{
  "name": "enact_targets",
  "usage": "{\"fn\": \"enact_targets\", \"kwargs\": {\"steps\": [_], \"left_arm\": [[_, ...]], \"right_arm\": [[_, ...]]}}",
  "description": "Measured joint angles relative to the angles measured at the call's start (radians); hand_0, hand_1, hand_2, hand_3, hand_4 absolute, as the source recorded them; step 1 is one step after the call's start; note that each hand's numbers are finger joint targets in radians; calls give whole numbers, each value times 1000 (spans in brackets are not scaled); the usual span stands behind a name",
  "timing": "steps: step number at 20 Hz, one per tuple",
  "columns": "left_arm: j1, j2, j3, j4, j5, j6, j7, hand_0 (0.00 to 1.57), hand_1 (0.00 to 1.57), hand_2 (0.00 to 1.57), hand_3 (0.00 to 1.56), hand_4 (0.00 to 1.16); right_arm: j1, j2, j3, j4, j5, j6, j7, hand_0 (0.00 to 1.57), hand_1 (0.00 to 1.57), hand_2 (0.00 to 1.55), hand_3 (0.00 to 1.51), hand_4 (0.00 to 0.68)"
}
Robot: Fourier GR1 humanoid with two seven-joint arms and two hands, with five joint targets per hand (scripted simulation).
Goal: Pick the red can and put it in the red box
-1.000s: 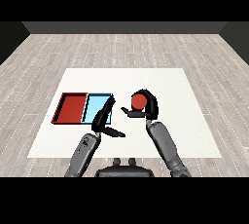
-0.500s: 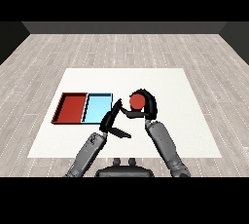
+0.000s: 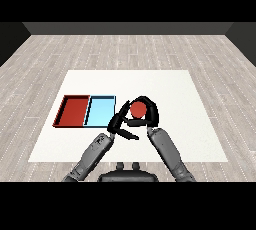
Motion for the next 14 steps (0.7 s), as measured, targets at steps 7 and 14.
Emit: {"fn": "enact_targets", "kwargs": {"steps": [7,14], "left_arm": [[-61,3,-9,36,50,22,13,0,0,0,0,0],[-71,23,-26,48,73,34,-40,0,0,0,0,0]], "right_arm": [[-63,-2,58,36,-27,-69,-3,1571,1571,1473,1401,631],[-93,-14,87,38,-30,-90,16,1571,1571,1484,1407,651]]}}
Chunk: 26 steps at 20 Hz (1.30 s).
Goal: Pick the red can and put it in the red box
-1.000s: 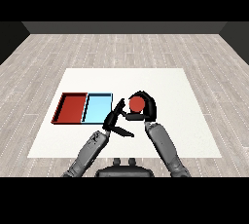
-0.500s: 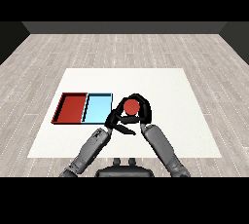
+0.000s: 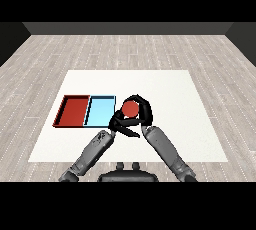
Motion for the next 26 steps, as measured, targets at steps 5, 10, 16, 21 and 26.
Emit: {"fn": "enact_targets", "kwargs": {"steps": [5,10,16,21,26], "left_arm": [[12,3,8,-3,-16,23,-6,0,0,0,0,530],[2,-4,-15,12,36,216,-11,1571,1571,1571,1524,1117],[-13,-1,10,16,32,272,35,1571,1571,1571,1497,1123],[2,3,12,-19,14,296,61,1571,1571,1571,1495,1131],[-31,3,16,22,24,314,54,1571,1571,1571,1496,1130]], "right_arm": [[-22,-4,40,14,-26,-40,-15,1571,1571,1481,1404,642],[-11,2,39,4,-40,-30,-22,1571,1571,1474,1404,626],[-3,5,27,0,-61,-15,-29,1571,1571,1474,1404,638],[-24,5,58,-8,-56,-55,-9,1571,1571,1465,1399,637],[-25,2,51,13,-84,-56,-49,1101,1101,1032,738,0]]}}
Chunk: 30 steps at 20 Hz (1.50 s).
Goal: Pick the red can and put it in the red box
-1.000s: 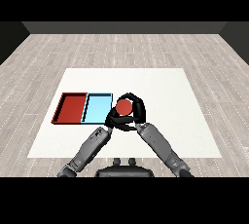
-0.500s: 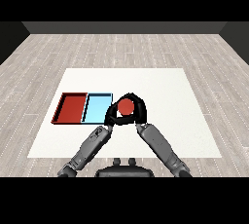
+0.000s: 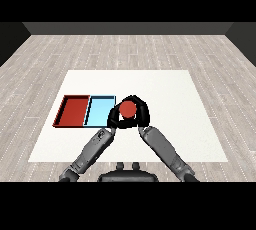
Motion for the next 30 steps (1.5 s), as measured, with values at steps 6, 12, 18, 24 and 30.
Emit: {"fn": "enact_targets", "kwargs": {"steps": [6,12,18,24,30], "left_arm": [[18,-4,-18,-1,1,15,-32,1571,1571,1571,1499,1127],[15,-11,-34,-7,-3,32,-40,1571,1571,1571,1502,1132],[24,-15,-15,-17,-30,3,-33,1571,1571,1571,1496,1139],[47,-23,-17,-58,-66,0,-11,1571,1571,1571,1478,1136],[80,-8,26,-84,-98,-37,-11,1571,1571,1571,1468,1136]], "right_arm": [[-8,-24,18,7,71,28,104,0,0,0,0,0],[18,-9,-10,-19,138,62,141,0,0,0,0,0],[20,6,-46,-21,144,57,151,0,0,0,0,0],[46,3,-102,-77,159,105,180,0,0,0,0,0],[134,-41,-186,-208,115,165,162,0,0,0,0,0]]}}
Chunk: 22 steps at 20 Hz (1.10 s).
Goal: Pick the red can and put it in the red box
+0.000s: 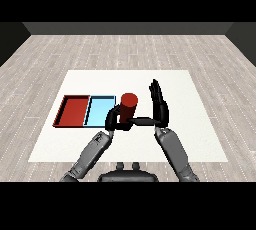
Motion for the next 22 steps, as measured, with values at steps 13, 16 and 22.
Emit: {"fn": "enact_targets", "kwargs": {"steps": [13,16,22], "left_arm": [[-48,152,194,-22,-54,-37,100,1571,1571,1571,1470,1120],[-60,220,258,18,-62,-45,126,1571,1571,1571,1490,1133],[-97,372,363,167,-100,-67,186,1571,1571,1562,1485,1137]], "right_arm": [[324,-128,-194,-179,-118,133,-115,0,0,0,0,0],[360,-140,-238,-170,-145,153,-138,0,0,0,0,0],[409,-145,-261,-141,-147,174,-171,0,0,0,0,0]]}}
